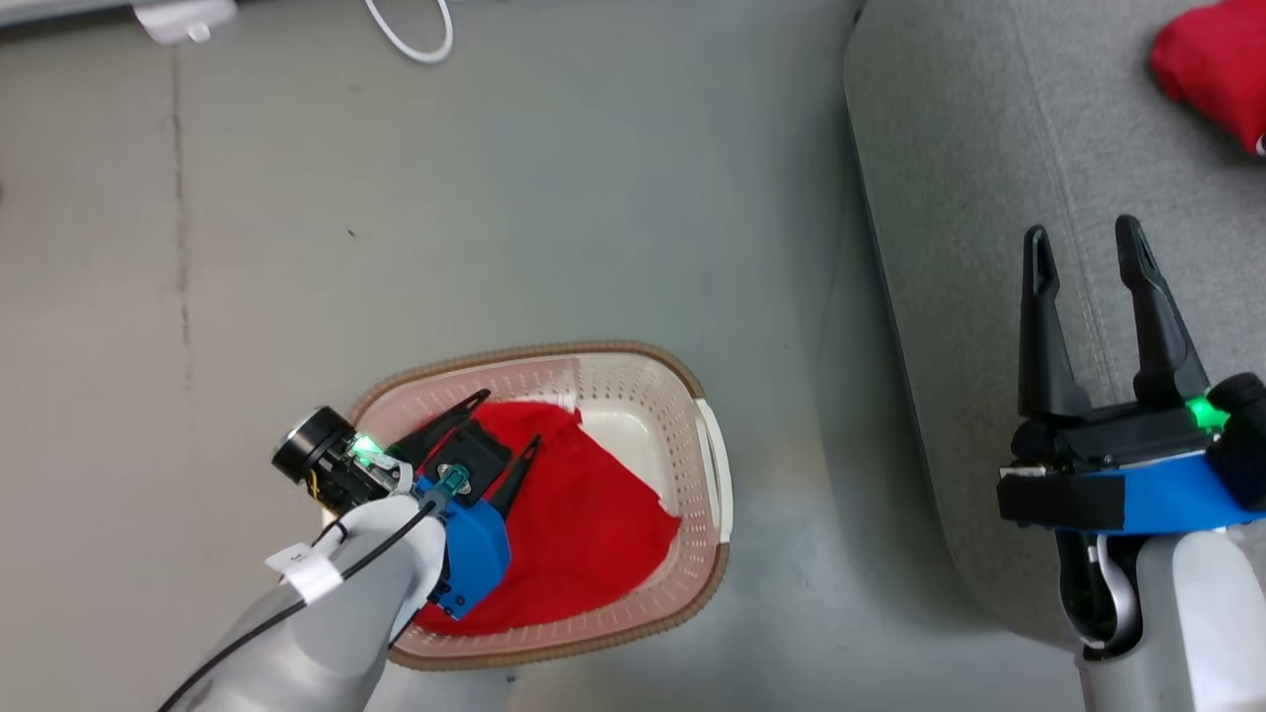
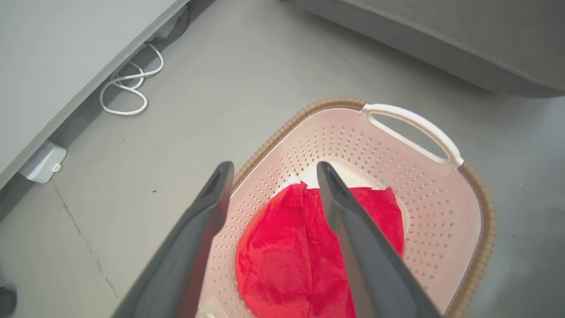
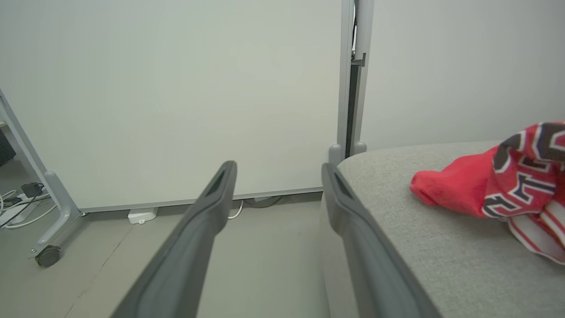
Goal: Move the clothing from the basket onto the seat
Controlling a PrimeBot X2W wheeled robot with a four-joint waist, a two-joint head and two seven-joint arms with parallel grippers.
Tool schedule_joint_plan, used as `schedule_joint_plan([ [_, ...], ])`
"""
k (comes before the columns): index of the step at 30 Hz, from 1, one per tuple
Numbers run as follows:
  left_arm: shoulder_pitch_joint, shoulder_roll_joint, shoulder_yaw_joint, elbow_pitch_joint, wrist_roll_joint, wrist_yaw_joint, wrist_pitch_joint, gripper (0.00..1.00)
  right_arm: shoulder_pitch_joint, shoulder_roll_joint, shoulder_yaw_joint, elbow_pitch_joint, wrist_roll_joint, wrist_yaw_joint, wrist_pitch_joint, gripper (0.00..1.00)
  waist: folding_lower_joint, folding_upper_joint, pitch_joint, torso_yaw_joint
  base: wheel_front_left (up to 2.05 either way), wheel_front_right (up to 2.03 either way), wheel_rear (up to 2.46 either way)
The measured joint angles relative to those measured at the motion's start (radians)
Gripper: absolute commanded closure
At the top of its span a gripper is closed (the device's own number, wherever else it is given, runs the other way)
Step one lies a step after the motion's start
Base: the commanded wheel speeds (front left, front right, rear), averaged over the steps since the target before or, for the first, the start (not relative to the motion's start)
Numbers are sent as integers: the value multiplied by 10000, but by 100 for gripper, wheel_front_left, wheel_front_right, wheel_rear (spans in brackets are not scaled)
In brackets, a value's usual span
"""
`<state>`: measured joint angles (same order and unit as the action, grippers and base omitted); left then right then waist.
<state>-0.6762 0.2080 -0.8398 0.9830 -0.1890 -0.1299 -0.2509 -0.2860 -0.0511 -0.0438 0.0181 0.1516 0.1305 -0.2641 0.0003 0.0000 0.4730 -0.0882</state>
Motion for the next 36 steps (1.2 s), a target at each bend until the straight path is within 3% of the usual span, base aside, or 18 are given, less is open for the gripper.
schedule_joint_plan([
  [7, -915, -107, -1530, 1087, -408, 0, 414, 0, -469, 2, 56, -201, 10, 0, 0, 0, 0, 0, 1047, -232, 0, 0, 0],
  [14, -1900, -146, -3453, 2111, -642, -2, 1649, 0, -890, 2, 81, -637, -23, 0, 2, 0, 0, 0, 2343, -444, 0, 0, 0],
  [18, -2161, -96, -3990, 2249, -681, -2, 2067, 0, -1055, 0, 71, -819, -23, 0, 0, 0, 0, 0, 2815, -505, 0, 0, 0],
  [36, -3493, 109, -4403, 2581, 405, -2, 3248, 0, -1411, 2, 190, -2011, -401, 0, 2, 0, -1, 0, 5283, -821, 0, 0, 0],
])
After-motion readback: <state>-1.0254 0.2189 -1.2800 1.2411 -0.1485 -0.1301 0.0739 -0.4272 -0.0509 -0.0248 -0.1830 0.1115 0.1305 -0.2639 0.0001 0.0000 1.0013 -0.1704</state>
